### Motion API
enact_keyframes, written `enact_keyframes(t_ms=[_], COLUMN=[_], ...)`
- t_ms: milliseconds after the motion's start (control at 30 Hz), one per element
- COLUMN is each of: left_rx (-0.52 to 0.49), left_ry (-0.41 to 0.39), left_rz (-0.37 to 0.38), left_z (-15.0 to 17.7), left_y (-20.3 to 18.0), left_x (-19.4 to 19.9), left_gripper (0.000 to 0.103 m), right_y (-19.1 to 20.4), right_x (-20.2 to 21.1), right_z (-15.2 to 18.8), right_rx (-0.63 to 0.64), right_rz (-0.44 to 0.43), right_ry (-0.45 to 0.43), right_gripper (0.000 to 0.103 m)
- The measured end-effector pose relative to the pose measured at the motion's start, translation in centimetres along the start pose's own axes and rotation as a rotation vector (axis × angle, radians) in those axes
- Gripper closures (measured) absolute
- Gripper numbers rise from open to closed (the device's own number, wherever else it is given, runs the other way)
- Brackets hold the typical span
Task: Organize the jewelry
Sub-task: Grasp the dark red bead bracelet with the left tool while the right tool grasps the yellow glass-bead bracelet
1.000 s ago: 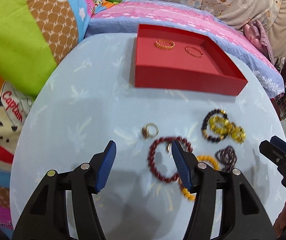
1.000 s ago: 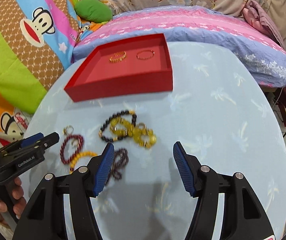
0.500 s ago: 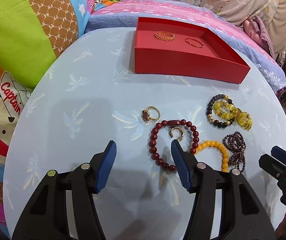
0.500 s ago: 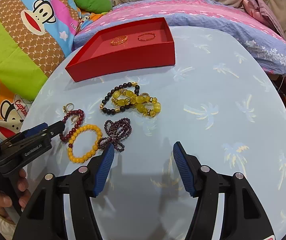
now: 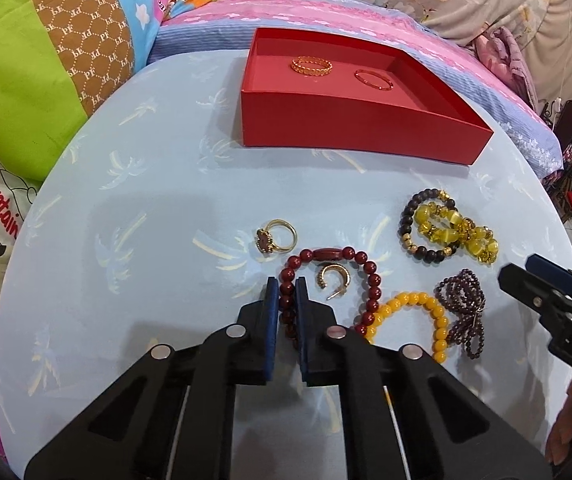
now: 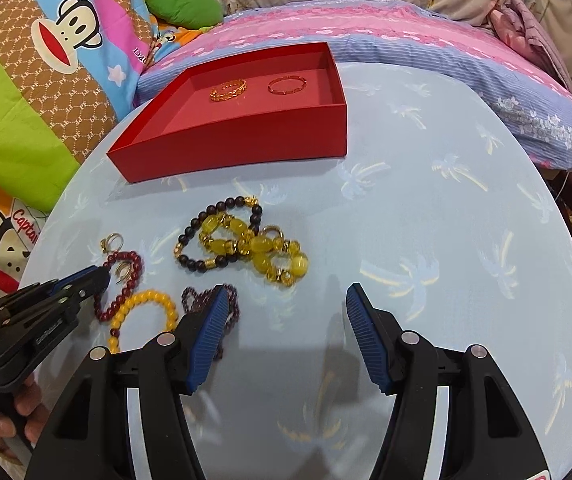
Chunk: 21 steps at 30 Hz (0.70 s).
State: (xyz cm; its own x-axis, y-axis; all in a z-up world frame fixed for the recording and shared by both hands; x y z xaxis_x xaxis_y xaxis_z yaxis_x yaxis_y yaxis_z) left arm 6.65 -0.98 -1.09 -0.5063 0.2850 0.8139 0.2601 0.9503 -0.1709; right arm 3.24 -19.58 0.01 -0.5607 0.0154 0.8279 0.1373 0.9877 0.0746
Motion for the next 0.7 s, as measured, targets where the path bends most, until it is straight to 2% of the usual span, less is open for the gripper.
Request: enact_keyframes(t_ms=[300, 467, 567, 633, 700], left_rx=[0.012, 0.013, 0.014, 0.017, 0.019], left_ry=[0.017, 0.02, 0.021, 0.021, 0.02], left_rz=[0.001, -0.005, -0.006, -0.004, -0.004], left_z=[-0.2, -0.2, -0.1, -0.1, -0.1], left_y=[-0.1, -0.2, -0.2, -0.1, -0.1], left_x=[-0.1, -0.1, -0.1, 0.0, 0.0], left_gripper=[0.095, 0.095, 0.095, 0.095, 0.095], right_y=[0.9, 1.4, 1.5, 1.6, 1.6], right_x=[-1.8, -2.5, -2.8, -2.8, -2.5], right_z=[-1.4, -1.8, -1.8, -1.5, -1.3], right_rx=[0.059, 0.082, 0.09, 0.092, 0.088], right_rz=[-0.005, -0.014, -0.018, -0.027, -0.042], right_ry=[-0.013, -0.019, -0.011, -0.007, -0.003], right_gripper=[0.046, 0.054, 0.065, 0.078, 0.082])
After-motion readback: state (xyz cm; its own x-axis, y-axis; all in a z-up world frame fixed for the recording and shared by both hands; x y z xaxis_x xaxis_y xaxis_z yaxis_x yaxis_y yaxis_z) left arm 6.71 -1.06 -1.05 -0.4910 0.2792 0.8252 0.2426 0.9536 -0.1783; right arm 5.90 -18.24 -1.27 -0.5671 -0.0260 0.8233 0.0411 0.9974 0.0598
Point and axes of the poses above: each gripper's, at about its wrist camera, not at the fingertips, and x roughly against the way its jaws point, y to its left, z to its underside, the point moved 2 cm from there along -x, roughly the way its jaws point, and after that the axes turned 4 degrees about z, right-handed, at the moved point
